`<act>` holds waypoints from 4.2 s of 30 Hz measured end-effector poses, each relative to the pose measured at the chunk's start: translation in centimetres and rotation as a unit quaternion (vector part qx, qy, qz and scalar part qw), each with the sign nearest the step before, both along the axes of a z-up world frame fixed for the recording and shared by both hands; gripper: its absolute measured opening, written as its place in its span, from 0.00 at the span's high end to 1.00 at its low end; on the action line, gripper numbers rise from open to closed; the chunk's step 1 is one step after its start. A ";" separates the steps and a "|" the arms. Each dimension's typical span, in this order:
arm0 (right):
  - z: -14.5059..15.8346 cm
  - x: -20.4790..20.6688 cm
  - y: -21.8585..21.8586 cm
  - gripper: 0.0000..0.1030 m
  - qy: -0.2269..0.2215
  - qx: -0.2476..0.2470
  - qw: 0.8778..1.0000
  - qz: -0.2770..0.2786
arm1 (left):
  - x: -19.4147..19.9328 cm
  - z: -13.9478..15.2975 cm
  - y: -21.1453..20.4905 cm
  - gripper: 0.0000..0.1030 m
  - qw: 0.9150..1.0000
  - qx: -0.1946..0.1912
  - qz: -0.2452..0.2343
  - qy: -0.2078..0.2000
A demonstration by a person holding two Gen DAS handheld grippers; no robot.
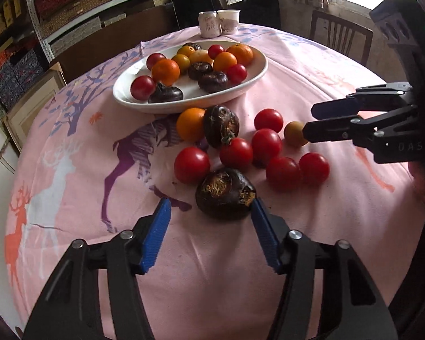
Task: Organize fruits
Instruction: 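Grasp a dark brown fruit with the left gripper while the right grasps a yellow fruit, then place the dark brown fruit and yellow fruit on the white plate, then grasp a red tomato with the left gripper while the right grasps another tomato, then place both red tomatoes on the white plate and open both grippers, then grasp a red tomato with the left gripper while the right grasps another tomato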
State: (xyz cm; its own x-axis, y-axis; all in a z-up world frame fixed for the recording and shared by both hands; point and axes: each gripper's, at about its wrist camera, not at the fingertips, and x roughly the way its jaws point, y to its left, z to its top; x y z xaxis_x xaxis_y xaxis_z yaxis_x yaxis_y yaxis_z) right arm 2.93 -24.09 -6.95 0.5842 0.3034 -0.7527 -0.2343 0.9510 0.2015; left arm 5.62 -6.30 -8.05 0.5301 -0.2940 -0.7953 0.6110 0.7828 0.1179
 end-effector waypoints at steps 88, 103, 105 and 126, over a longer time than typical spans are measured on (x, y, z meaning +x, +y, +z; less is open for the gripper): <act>-0.2 -3.2 -3.6 0.72 -0.024 0.115 0.993 0.001 | -1.8 1.4 -4.4 0.71 0.998 -0.050 0.004 0.025; 6.7 8.9 -4.3 0.71 -0.037 0.103 0.993 -0.042 | 9.6 7.8 -1.7 0.70 0.991 -0.106 0.075 -0.024; 6.4 12.1 -4.1 0.71 -0.032 0.094 0.993 -0.060 | 12.0 7.3 -3.1 0.70 0.992 -0.098 0.076 -0.019; -0.6 4.0 -1.8 0.58 0.022 0.067 0.997 -0.015 | 3.9 2.1 2.3 0.35 0.999 -0.024 0.036 -0.028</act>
State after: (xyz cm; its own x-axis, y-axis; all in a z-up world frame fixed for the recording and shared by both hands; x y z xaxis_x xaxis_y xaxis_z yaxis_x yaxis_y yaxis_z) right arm 6.97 -25.88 -7.56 0.5623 0.3867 -0.7309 -0.1951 0.9210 0.3371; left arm 9.50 -4.03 -5.95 0.5950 -0.2904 -0.7494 0.5463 0.8301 0.1120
